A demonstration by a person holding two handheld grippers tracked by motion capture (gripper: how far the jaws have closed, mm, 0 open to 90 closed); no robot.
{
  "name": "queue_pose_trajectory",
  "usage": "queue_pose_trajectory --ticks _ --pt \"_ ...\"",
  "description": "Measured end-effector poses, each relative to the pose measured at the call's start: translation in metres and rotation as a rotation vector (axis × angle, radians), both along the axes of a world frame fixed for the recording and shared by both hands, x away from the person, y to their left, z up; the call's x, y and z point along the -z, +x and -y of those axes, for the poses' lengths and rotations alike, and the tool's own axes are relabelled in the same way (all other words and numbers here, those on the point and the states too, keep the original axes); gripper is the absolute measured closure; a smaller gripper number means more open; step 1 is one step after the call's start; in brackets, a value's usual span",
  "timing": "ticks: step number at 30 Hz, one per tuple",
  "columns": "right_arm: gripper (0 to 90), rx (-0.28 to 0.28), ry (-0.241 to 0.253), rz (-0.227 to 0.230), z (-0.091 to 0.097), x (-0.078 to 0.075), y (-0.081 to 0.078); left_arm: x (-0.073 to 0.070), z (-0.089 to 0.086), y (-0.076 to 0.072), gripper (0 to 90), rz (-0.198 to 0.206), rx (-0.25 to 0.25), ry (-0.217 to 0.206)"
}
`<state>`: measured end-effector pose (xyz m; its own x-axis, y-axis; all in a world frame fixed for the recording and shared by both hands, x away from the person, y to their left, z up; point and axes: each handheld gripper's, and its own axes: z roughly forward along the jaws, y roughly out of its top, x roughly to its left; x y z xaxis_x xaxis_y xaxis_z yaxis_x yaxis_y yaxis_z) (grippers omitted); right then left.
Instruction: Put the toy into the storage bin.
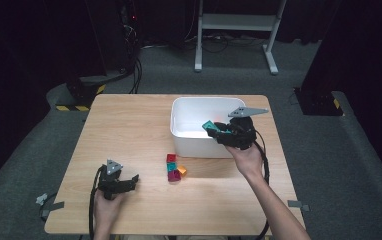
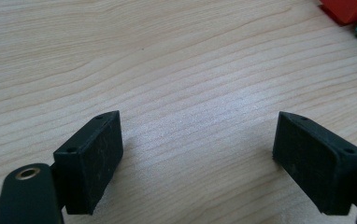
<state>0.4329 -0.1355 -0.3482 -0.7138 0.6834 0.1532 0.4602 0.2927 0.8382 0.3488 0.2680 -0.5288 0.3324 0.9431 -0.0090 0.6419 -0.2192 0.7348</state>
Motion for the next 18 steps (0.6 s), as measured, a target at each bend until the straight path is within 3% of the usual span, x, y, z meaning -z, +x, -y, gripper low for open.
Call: queue_pose_trajectory --ticks 4,18 --pt "58.7 0.039 0.014 -0.012 0.007 -0.005 0.011 0.0 0.0 0.0 16.2 0.0 0.0 0.0" --pt "58.6 0.145 -0.025 0.0 0.008 -0.011 0.04 0.0 0.0 0.0 16.2 0.0 0.0 0.0"
